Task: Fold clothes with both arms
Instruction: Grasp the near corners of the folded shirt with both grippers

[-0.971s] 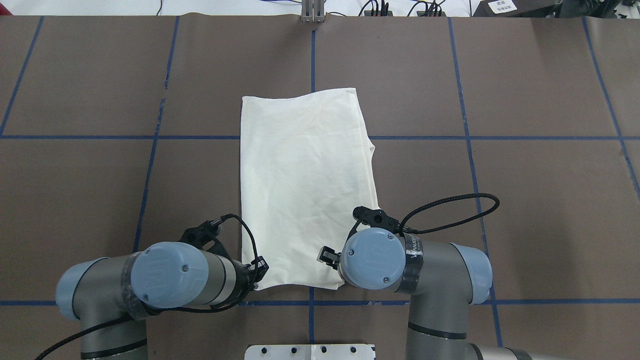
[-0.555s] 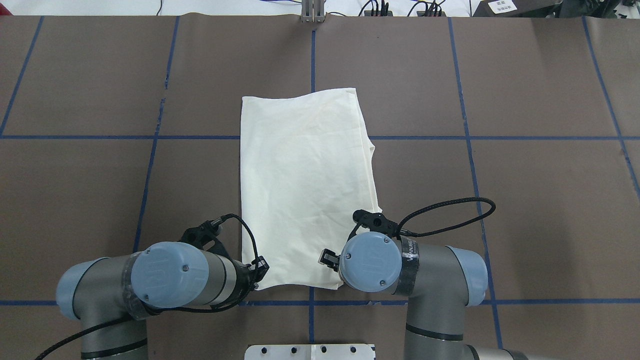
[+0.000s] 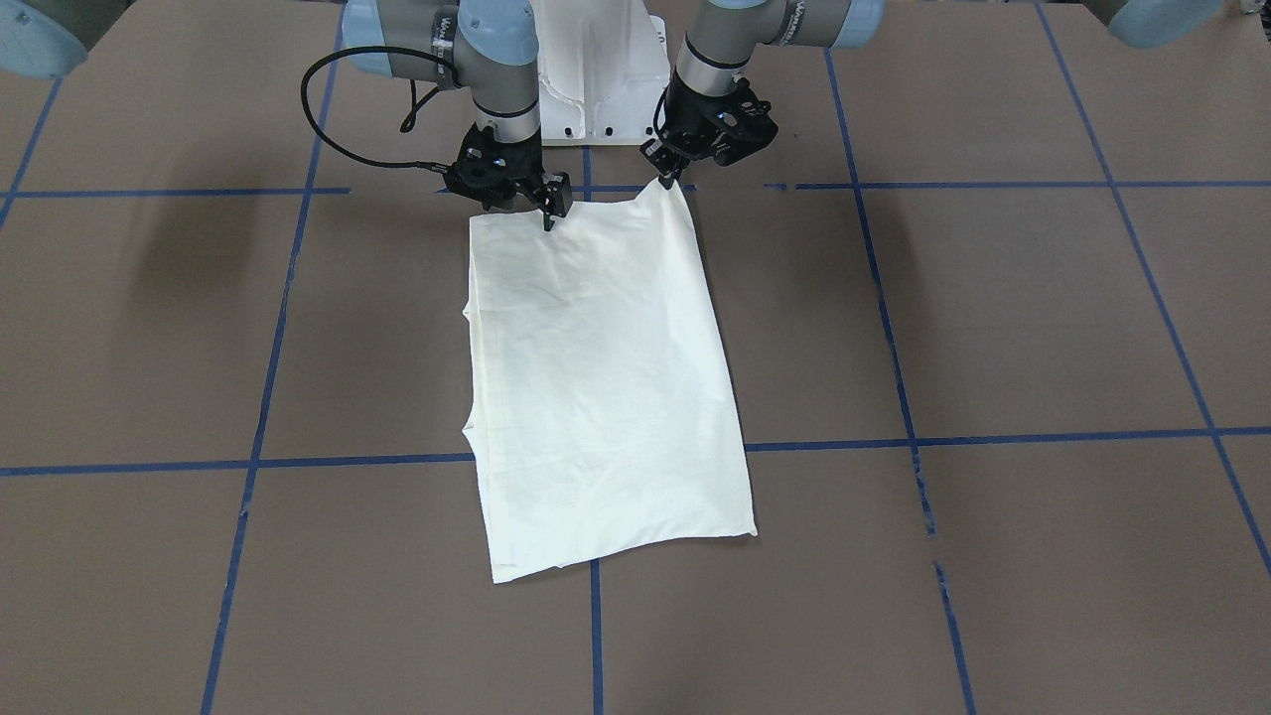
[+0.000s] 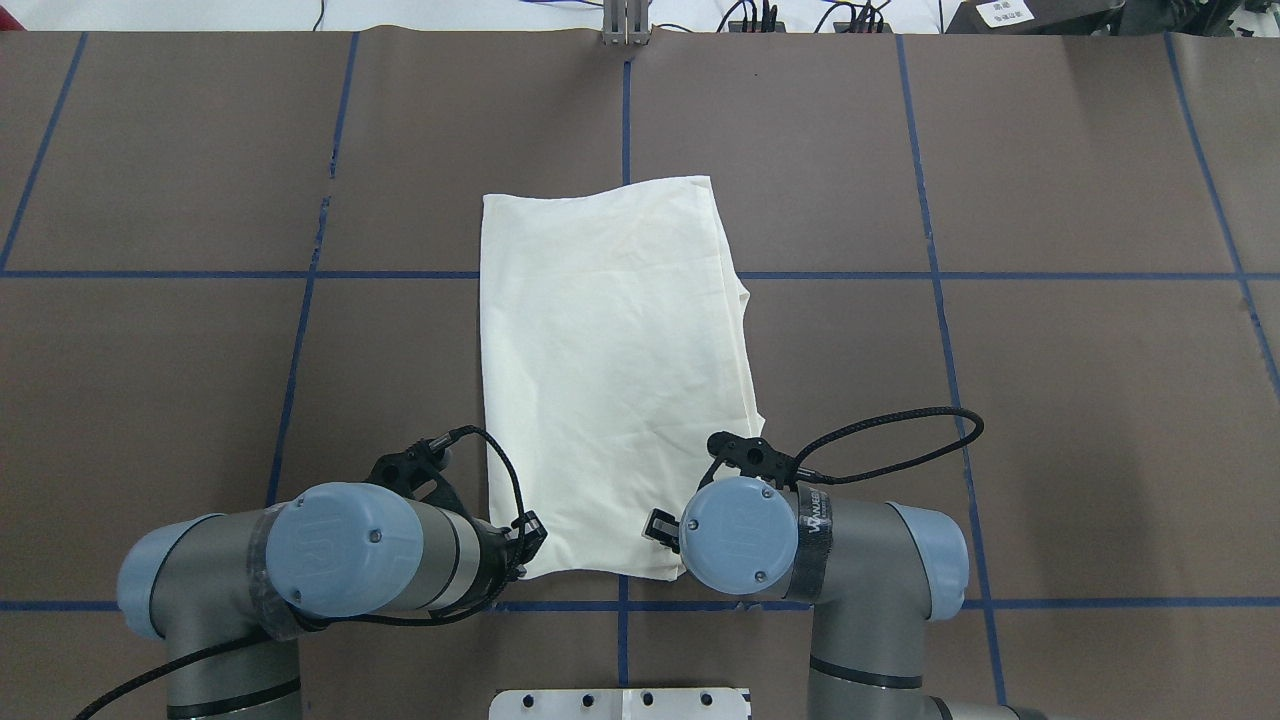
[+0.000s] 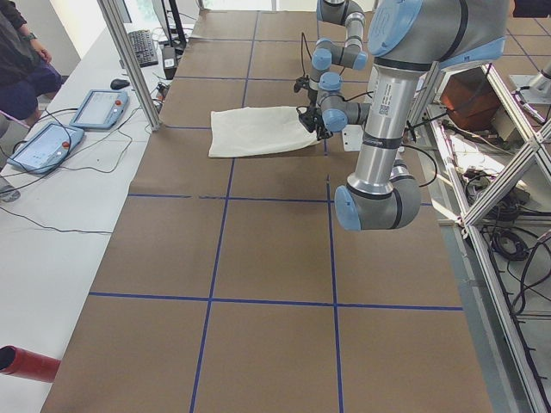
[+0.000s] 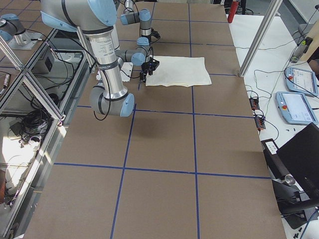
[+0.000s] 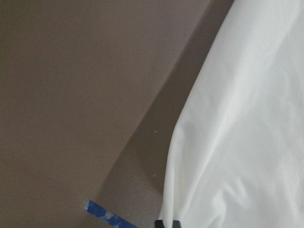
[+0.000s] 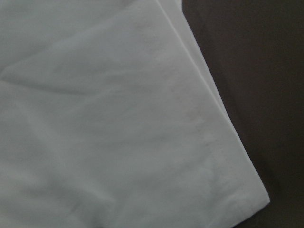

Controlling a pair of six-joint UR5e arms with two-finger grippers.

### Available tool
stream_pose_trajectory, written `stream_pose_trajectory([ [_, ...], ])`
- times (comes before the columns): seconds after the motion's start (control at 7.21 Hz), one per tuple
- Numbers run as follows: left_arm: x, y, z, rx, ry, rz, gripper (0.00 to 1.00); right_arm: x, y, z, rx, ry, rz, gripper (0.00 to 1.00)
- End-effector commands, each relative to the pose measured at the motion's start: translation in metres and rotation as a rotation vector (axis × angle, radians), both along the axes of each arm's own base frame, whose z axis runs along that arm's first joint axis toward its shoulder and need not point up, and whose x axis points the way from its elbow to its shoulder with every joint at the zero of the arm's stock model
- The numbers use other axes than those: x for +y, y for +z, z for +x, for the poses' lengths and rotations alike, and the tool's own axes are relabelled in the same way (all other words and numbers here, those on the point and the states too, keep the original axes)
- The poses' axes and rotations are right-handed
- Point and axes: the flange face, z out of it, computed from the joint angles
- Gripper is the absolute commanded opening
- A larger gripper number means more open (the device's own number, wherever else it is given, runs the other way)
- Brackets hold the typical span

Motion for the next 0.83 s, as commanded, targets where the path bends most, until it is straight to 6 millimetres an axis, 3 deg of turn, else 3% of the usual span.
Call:
stream_pose_trajectory([
  [0.0, 0.0003, -0.0026, -0.0025, 0.006, 0.0, 0.002, 0.0, -0.0025, -0.0024, 0.0014, -0.008, 0.004, 0.002, 0.95],
  [0.14, 0.0004, -0.0026, -0.0029, 0.004, 0.0, 0.001, 0.0, -0.0034, -0.004, 0.002, -0.011, 0.006, 0.003, 0.72],
  [0.69, 0.0014, -0.0043, -0.0039, 0.006, 0.0, 0.002, 0.0, -0.0058, -0.0067, 0.0033, -0.016, 0.007, 0.002, 0.31],
])
